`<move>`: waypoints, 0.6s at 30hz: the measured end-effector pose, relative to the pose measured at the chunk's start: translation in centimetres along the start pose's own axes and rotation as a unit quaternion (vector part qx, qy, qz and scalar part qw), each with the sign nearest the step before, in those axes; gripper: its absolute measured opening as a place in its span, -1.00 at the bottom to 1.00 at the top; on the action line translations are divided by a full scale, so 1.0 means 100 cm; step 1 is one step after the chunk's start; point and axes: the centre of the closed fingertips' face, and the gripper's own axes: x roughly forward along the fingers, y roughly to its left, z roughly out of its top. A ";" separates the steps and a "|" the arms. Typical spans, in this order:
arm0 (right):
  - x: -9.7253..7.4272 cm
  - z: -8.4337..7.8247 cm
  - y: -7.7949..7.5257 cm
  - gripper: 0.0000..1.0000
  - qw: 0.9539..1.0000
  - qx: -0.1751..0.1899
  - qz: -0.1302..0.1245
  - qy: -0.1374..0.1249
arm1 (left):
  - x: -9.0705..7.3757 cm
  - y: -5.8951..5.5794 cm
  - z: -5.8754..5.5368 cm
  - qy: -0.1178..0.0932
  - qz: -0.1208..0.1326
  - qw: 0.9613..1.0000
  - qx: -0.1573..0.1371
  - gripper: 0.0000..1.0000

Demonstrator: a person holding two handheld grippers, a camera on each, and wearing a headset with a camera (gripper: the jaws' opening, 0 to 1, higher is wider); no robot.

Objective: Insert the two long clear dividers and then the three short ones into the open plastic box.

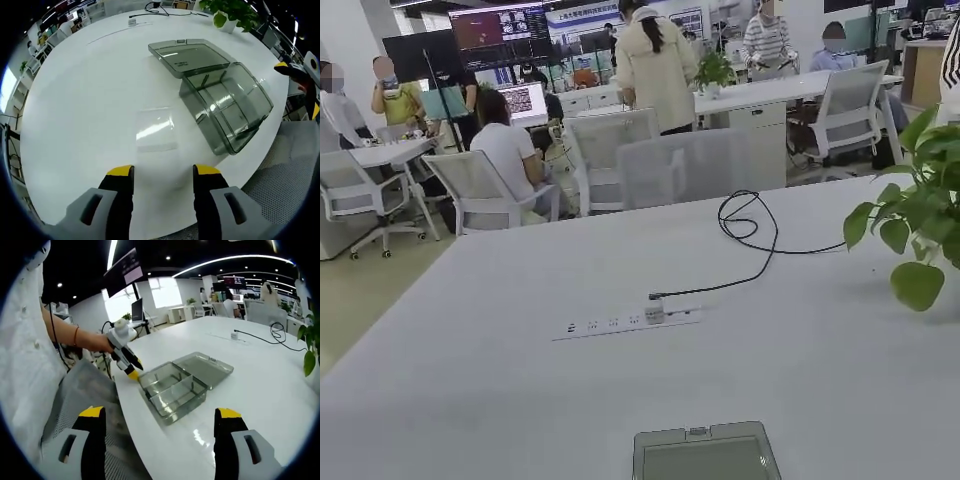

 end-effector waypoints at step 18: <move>-0.005 0.008 -0.002 0.79 1.000 0.002 -0.016 -0.021 | 0.001 0.004 -0.001 0.046 0.015 0.999 0.004 -0.35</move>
